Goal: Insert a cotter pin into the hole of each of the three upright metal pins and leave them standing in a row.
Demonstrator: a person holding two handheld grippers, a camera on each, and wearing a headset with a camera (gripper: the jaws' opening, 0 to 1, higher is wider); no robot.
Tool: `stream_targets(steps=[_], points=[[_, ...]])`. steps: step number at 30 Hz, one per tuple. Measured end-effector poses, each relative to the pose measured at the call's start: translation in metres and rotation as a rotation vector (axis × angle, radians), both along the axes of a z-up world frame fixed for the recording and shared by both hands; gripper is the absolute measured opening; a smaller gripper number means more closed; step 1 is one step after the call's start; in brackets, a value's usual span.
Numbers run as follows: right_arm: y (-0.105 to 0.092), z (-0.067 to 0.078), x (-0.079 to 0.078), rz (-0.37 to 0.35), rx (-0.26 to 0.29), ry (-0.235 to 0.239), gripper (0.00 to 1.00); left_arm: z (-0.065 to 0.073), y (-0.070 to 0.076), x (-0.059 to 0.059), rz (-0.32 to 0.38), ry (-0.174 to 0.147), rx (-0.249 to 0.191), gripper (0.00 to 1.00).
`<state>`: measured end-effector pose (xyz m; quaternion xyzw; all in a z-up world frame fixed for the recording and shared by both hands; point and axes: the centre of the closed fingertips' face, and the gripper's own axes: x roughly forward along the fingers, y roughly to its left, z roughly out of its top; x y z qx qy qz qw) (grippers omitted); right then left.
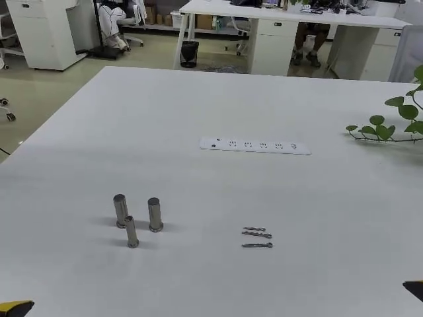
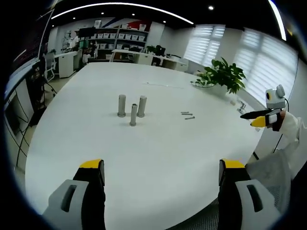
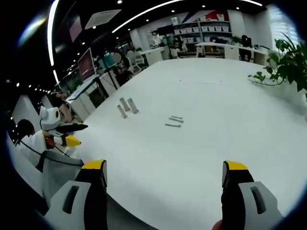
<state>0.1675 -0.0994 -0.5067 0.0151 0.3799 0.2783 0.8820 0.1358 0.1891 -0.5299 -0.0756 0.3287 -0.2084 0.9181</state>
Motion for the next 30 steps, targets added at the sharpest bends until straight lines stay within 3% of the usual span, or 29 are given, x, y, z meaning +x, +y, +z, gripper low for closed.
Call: stream_targets(steps=[15, 25, 30], points=[[0.0046, -0.0009, -0.0011, 0.002, 0.022, 0.005, 0.98, -0.001, 0.001, -0.0016, 0.011, 0.016, -0.005, 0.99], [0.0018, -0.0002, 0.0, 0.001, 0.009, 0.002, 0.98, 0.0047, -0.0032, -0.0019, -0.023, -0.016, 0.003, 0.99], [0.0013, -0.0007, 0.0003, 0.003, 0.004, 0.002, 0.98, 0.0016, -0.003, -0.001, -0.022, -0.011, 0.017, 0.99]])
